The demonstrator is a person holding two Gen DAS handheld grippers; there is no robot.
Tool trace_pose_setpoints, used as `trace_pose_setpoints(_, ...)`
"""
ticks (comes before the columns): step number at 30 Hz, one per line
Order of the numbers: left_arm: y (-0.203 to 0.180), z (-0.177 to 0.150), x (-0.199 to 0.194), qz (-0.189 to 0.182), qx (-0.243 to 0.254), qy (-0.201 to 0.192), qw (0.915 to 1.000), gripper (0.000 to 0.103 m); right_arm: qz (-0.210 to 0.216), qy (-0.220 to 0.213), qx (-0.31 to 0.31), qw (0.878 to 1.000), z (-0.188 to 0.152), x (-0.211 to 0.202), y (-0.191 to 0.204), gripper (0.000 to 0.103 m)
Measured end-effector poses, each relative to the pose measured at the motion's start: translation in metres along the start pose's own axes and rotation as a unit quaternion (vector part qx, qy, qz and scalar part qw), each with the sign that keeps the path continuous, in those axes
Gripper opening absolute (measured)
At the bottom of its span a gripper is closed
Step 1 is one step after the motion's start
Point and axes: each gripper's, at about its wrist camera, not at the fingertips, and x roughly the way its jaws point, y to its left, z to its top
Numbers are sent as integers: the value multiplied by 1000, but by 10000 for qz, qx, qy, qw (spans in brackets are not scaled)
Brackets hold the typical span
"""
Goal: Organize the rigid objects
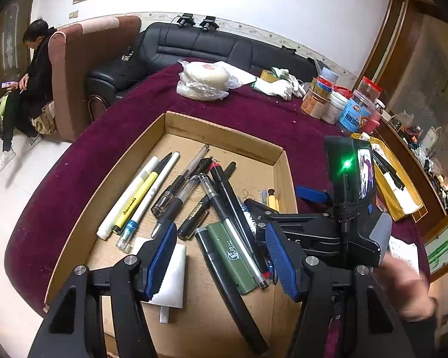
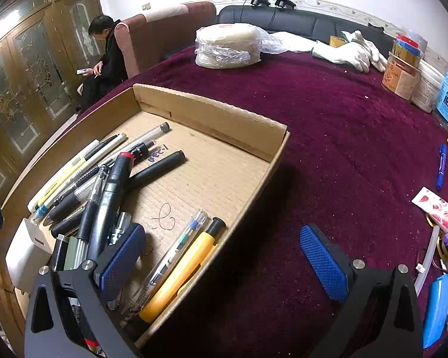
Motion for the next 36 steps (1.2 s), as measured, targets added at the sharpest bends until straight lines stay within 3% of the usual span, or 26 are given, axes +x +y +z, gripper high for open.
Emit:
trace_pose_setpoints(10, -32, 0, 2, -4, 505, -74, 9987, 65, -1, 1, 2, 10000, 0, 0, -1, 103)
trace_pose_setpoints(36, -29, 1, 8, 70, 253, -100, 9996, 65, 0, 4, 4, 10000, 1, 0, 1, 103)
